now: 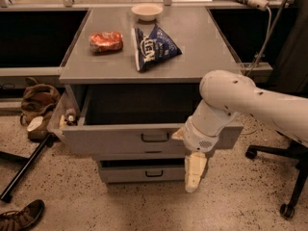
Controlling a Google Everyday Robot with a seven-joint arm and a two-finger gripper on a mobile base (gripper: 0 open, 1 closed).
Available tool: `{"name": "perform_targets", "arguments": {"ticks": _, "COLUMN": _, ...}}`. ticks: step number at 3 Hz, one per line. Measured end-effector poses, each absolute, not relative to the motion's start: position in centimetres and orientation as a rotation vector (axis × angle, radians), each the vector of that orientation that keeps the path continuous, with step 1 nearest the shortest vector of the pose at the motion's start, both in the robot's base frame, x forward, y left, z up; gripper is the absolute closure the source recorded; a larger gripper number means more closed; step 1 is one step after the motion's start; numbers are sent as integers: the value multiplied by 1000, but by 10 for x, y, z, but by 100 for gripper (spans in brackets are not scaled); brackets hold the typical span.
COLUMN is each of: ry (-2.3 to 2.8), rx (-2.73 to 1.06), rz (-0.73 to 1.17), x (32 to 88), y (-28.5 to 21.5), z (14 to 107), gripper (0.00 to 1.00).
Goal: Close top drawer
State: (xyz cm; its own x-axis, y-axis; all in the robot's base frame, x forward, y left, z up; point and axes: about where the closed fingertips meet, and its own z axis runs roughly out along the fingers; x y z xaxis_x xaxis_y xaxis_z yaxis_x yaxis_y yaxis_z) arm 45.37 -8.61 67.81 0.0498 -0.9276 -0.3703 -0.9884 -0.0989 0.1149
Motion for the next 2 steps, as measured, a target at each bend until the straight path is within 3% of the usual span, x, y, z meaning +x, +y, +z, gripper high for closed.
{"name": "perform_targets", "arguments": {"ticks": 2, "ry": 1957, "rx": -2156, "rz": 475, "x": 515, "y": -99, "z": 673, "gripper": 0}}
